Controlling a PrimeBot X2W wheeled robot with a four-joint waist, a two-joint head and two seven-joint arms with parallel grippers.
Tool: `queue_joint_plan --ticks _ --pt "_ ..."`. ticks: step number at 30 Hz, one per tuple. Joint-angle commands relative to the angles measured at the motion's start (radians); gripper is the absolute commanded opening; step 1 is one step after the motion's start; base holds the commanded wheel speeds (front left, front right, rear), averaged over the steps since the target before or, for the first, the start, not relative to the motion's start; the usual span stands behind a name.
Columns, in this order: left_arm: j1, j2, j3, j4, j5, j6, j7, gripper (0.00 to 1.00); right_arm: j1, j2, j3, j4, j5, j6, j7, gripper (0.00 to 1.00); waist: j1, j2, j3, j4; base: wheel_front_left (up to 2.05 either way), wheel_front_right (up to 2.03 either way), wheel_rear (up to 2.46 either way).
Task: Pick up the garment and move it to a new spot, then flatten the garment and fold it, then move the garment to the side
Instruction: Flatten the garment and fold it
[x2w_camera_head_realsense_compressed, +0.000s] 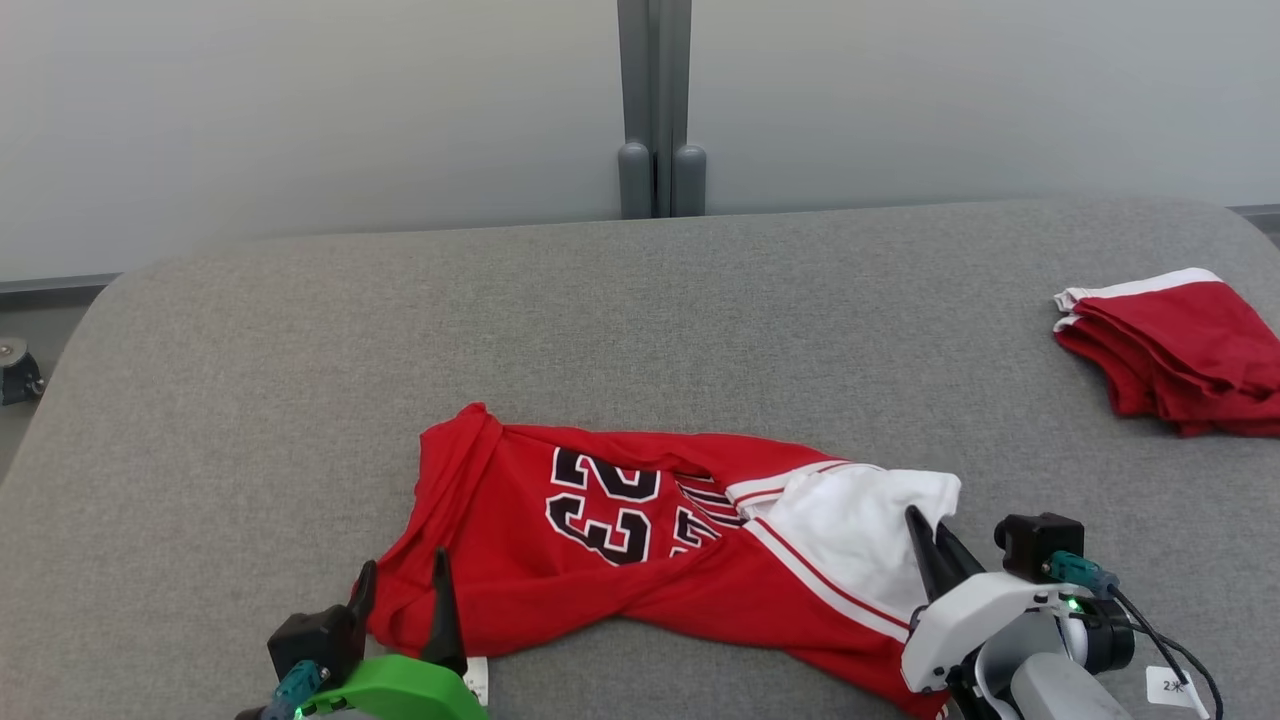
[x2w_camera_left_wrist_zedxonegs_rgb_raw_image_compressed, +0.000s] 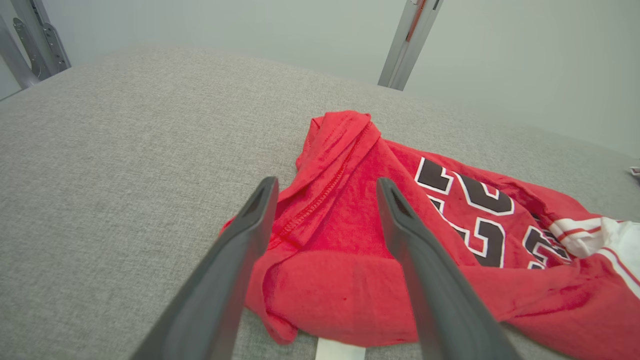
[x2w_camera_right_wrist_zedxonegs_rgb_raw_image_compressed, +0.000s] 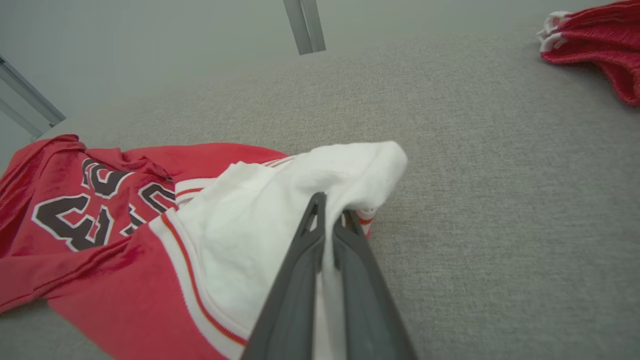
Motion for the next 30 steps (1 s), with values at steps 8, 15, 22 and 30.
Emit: queue_joint_plan --ticks 8,15,22,30 --pt "0.031 0.012 0.011 -0.018 -0.002 0.009 -0.003 1.00 0.116 -0.004 0.152 -0.180 -0.009 -0.002 0.015 0.00 0.0000 0.0000 -0.019 -0.013 0.00 0.00 0.00" --pt "0.044 0.018 0.023 -0.034 -0.005 0.014 -0.003 1.00 0.250 -0.045 0.257 -0.332 -0.044 -0.002 0.111 0.00 0.0000 0.0000 -0.025 -0.028 0.00 0.00 0.00" --pt "0.054 0.015 0.019 -0.036 -0.006 0.016 -0.003 1.00 0.294 -0.076 0.354 -0.353 -0.080 -0.002 0.160 0.38 0.0000 0.0000 -0.028 -0.035 0.00 0.00 0.00" --pt "0.059 0.015 0.022 -0.039 -0.009 0.019 -0.003 1.00 0.322 -0.124 0.386 -0.474 -0.018 -0.002 0.162 1.00 0.0000 0.0000 -0.034 -0.051 0.00 0.00 0.00"
